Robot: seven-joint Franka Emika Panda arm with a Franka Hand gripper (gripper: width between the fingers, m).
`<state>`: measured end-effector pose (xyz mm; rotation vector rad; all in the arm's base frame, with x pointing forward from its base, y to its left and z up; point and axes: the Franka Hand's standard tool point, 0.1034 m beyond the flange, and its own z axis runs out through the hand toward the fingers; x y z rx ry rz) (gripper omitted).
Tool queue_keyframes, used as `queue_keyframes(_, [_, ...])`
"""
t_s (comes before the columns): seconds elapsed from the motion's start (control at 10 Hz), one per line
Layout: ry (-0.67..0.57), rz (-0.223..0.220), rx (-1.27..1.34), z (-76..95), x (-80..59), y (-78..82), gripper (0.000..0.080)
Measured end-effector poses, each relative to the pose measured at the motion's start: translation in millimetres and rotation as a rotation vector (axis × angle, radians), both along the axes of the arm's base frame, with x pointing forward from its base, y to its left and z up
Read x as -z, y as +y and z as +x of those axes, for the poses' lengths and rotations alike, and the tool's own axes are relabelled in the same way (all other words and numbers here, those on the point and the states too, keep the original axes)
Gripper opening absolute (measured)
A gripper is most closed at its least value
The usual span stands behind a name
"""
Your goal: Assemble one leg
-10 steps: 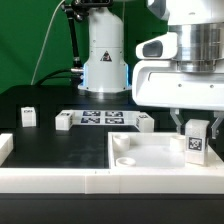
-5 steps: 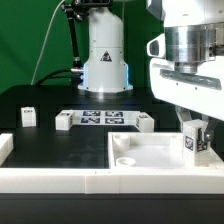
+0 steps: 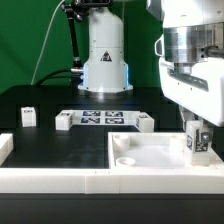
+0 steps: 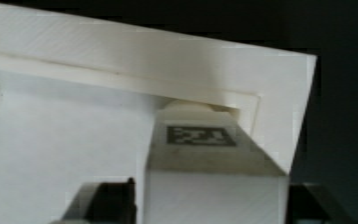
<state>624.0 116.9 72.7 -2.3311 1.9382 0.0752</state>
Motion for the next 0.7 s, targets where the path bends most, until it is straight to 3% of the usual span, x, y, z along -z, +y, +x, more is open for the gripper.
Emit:
queue_keyframes(0.1, [0.0,0.0,-0.002,-0.2,0.0,0.9,0.0499])
queue_keyframes(0.2, [0.0,0.0,-0.03,-1.0,0.1,2.9,0.06])
queue_keyframes(0.7, [-0.067,-0.024,-0.627,-1.6,0.3,6.4,0.0649])
